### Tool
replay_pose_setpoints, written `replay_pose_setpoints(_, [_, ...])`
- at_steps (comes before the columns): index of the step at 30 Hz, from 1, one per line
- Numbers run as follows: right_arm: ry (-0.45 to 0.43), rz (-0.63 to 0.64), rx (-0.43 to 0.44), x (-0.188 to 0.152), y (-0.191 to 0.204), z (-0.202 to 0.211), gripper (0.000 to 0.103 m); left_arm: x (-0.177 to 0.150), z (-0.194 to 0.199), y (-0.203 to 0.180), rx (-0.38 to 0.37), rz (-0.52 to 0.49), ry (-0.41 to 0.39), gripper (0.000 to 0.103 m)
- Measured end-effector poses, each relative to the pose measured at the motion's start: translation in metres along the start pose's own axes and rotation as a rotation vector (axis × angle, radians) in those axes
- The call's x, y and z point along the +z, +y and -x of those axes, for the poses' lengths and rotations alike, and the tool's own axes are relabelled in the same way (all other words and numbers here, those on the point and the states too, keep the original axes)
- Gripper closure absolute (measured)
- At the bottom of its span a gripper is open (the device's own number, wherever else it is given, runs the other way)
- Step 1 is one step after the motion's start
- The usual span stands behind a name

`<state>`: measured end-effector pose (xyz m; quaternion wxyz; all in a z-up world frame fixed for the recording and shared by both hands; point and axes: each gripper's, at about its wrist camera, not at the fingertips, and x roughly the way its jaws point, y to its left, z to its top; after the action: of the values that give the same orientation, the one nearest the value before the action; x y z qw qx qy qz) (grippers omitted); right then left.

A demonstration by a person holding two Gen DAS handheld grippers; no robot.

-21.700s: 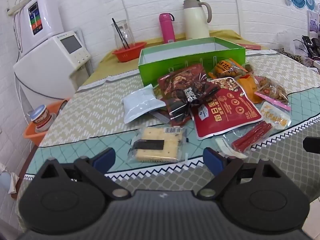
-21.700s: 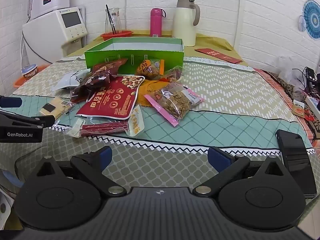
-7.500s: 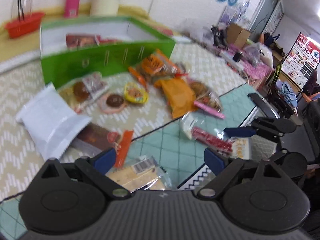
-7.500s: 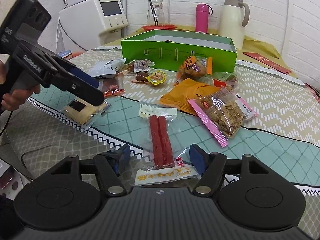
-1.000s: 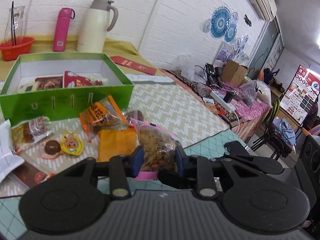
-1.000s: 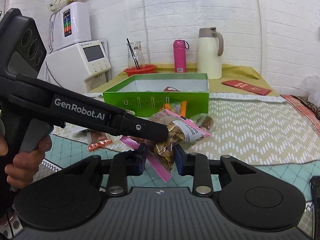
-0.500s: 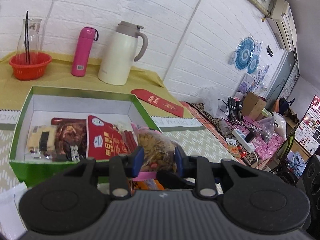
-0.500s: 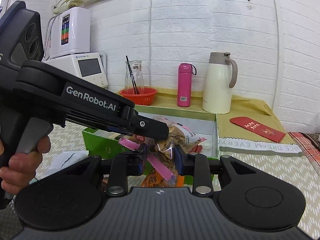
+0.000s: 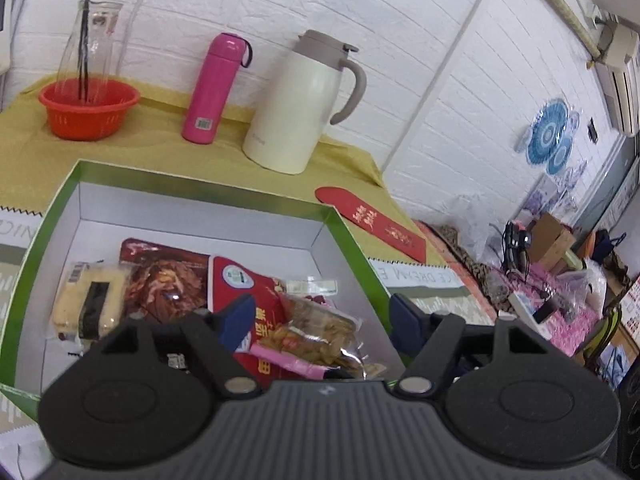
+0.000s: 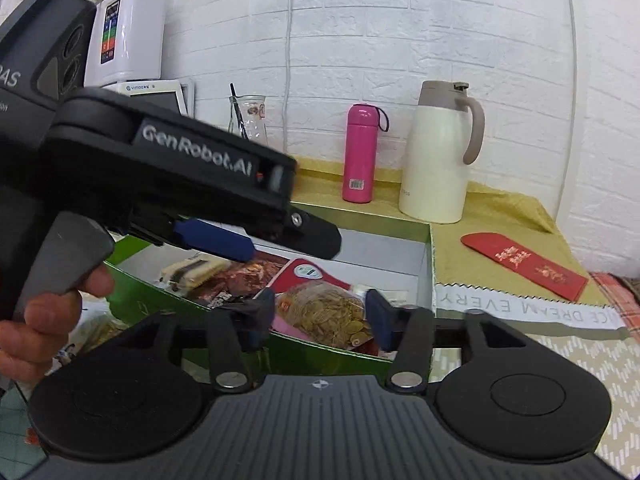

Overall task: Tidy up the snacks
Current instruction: 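Carry the nut bag with the right gripper into the green box and release, then grasp the brown chocolate ball with the left gripper while the right gripper grasps the yellow candy cup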

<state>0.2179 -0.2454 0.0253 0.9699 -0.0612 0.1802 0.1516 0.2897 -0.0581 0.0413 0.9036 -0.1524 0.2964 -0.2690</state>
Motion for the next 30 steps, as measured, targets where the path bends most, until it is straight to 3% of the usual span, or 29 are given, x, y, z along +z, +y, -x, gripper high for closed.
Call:
replay_pose_setpoints(2, [-0.028,0.019,-0.015,-0.004,0.002,0.005,0.000,0.000,0.004,0.004,0.009,0.011,-0.005,0.029])
replay_pose_setpoints(6, [-0.013,-0.012,-0.026,-0.009,0.000,0.006,0.000,-0.001,0.009,0.003,0.105,-0.017,-0.004,0.022])
replay_pose_setpoints(7, [-0.010,-0.018,-0.029,-0.009,0.000,0.006,0.000,-0.001,0.010,0.003,0.129,-0.024,-0.006,0.009])
replay_pose_setpoints(8, [-0.006,-0.024,-0.033,-0.008,0.000,0.007,0.000,-0.003,0.013,0.003,0.148,-0.025,-0.019,0.008])
replay_pose_setpoints(22, [-0.048,-0.025,-0.024,0.001,0.013,0.045,0.000,-0.016,0.052,-0.010,0.170,-0.066,-0.039,0.008])
replay_pose_setpoints(30, [-0.029,-0.037,-0.024,-0.011,0.028,0.081,0.000,-0.041,0.093,-0.015,0.194,-0.087,0.019,0.008])
